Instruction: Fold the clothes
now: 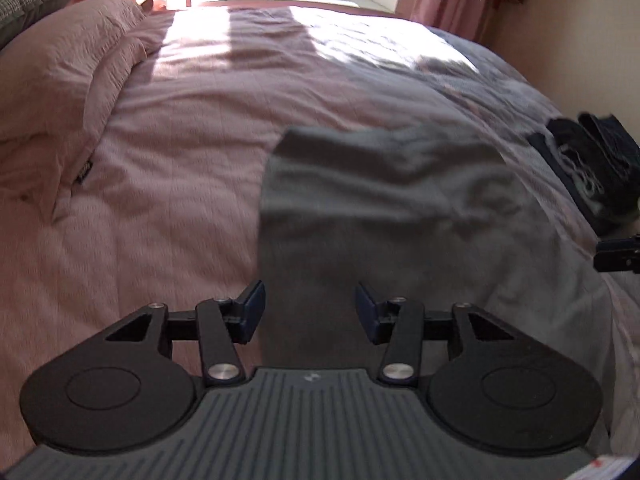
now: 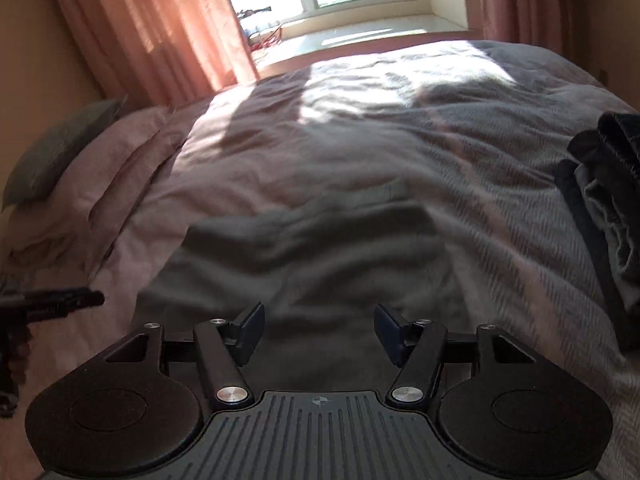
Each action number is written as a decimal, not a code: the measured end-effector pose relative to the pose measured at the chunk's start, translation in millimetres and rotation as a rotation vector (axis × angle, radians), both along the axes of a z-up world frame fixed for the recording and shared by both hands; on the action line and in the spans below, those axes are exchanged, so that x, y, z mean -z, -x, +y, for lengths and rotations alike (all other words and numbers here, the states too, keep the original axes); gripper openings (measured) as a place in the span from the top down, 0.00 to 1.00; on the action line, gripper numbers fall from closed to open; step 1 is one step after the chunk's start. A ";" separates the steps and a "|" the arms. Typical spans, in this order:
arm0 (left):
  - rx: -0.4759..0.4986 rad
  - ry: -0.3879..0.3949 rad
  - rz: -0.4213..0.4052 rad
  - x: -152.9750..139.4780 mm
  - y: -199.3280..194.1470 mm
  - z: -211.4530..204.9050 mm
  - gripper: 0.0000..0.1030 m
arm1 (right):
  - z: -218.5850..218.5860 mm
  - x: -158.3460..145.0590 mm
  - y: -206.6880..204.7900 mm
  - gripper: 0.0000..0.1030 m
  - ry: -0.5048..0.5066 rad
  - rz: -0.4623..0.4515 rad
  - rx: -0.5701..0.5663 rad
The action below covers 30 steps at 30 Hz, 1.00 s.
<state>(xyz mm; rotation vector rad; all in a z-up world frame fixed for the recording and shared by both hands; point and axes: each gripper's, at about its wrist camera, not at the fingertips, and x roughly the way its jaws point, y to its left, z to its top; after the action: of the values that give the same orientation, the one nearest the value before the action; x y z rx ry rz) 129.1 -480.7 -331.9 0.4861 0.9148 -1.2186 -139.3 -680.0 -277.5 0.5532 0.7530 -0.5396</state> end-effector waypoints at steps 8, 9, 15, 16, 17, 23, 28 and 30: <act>-0.007 -0.148 0.115 2.8 113.5 72.5 0.29 | 138.8 73.4 76.5 0.44 -0.160 0.181 -0.083; -0.031 -0.159 0.123 0.7 117.9 70.6 0.28 | 139.6 77.9 81.0 0.44 -0.163 0.175 -0.063; -0.058 -0.289 -0.056 14.7 145.5 64.3 0.39 | 144.2 74.6 92.4 0.45 -0.175 0.117 -0.049; -0.065 -0.303 -0.068 20.4 145.6 66.3 0.48 | 148.4 75.0 91.8 0.51 -0.159 0.127 -0.065; -0.067 -0.304 -0.068 24.3 145.1 68.6 0.73 | 153.3 74.9 90.8 0.60 -0.126 0.147 -0.083; -0.096 -0.251 -0.072 14.9 145.1 94.2 0.89 | 169.3 70.2 98.2 0.81 -0.037 0.197 -0.088; -0.138 -0.210 -0.040 12.5 132.7 104.0 0.92 | 152.3 82.9 106.0 0.75 -0.114 0.172 -0.022; -0.144 -0.195 -0.018 15.0 127.4 107.2 0.93 | 140.1 92.3 109.4 0.70 -0.192 0.137 0.017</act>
<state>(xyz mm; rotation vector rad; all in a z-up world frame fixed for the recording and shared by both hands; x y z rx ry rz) 1.6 -373.5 -346.9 0.5754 1.0407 -0.9975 -248.7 -539.9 -369.8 0.7061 0.9378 -0.5274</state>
